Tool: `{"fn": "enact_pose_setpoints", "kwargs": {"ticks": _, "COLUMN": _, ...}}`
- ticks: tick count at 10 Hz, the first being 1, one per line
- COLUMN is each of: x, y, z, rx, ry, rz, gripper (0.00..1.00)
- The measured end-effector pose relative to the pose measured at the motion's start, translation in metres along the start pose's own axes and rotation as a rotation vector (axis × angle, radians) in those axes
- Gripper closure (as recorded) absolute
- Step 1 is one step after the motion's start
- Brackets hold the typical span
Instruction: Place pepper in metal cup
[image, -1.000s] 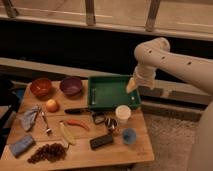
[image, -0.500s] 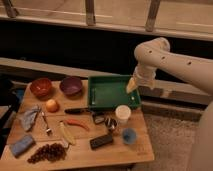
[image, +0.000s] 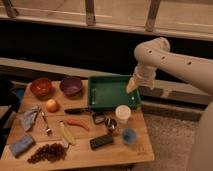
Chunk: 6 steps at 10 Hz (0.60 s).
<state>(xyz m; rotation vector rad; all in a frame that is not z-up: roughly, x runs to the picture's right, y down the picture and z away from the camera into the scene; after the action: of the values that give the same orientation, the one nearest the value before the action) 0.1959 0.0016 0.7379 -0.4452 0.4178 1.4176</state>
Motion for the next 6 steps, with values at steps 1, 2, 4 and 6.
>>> {"fn": "enact_pose_setpoints", "kwargs": {"ticks": 1, "x": 0.0, "y": 0.0, "z": 0.0, "rx": 0.002, "ry": 0.0, "rz": -0.006, "gripper": 0.25}}
{"fn": "enact_pose_setpoints", "kwargs": {"ticks": 2, "x": 0.002, "y": 0.001, "z": -0.001, "rx": 0.017, "ry": -0.001, "rz": -0.037, "gripper": 0.25}}
{"fn": "enact_pose_setpoints", "kwargs": {"ticks": 4, "x": 0.008, "y": 0.029, "z": -0.002, "rx": 0.056, "ry": -0.019, "rz": -0.199, "gripper": 0.25}}
{"fn": "enact_pose_setpoints", "kwargs": {"ticks": 6, "x": 0.021, "y": 0.074, "z": -0.003, "rx": 0.099, "ry": -0.03, "rz": -0.377, "gripper": 0.25}}
